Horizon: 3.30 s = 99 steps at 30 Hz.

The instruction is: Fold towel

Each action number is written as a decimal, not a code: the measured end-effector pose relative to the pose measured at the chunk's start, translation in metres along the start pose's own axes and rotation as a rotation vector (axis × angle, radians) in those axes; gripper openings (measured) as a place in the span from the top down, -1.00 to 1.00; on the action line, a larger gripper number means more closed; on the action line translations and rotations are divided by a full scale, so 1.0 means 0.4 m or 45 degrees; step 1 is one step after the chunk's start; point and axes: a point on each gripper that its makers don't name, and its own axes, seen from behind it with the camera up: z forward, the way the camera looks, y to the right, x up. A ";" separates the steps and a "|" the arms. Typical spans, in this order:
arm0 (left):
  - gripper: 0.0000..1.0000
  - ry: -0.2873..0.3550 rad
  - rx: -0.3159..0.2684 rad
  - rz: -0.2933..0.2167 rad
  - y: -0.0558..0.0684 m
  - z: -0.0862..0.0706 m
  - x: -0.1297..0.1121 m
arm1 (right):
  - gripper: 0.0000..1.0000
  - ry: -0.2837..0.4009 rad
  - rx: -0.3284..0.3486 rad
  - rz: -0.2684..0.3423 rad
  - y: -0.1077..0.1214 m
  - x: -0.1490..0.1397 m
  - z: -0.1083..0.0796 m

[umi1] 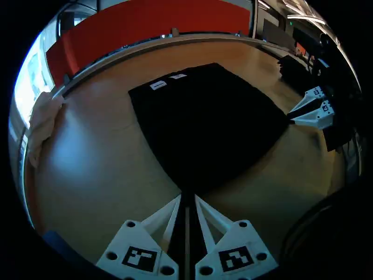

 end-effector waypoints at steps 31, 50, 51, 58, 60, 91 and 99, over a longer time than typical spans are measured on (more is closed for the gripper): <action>0.98 0.064 -0.038 -0.094 0.008 -0.129 0.112 | 0.75 0.162 -0.012 -0.015 0.012 0.166 -0.132; 0.98 0.093 -0.095 -0.171 0.040 -0.278 0.143 | 0.75 0.190 -0.003 -0.012 -0.021 0.217 -0.279; 0.98 0.092 -0.098 -0.173 0.042 -0.284 0.144 | 0.75 0.190 -0.002 -0.008 -0.021 0.217 -0.284; 0.97 0.091 -0.118 -0.177 0.052 -0.307 0.148 | 0.76 0.195 -0.001 0.013 -0.026 0.219 -0.312; 0.98 0.090 -0.120 -0.178 0.054 -0.308 0.148 | 0.75 0.194 -0.001 0.013 -0.026 0.219 -0.313; 0.98 0.157 -0.102 -0.191 -0.052 -0.163 0.304 | 0.75 0.128 -0.051 0.026 0.124 0.280 -0.161; 0.98 0.148 -0.108 -0.163 -0.065 -0.121 0.322 | 0.75 0.106 -0.056 0.039 0.151 0.275 -0.127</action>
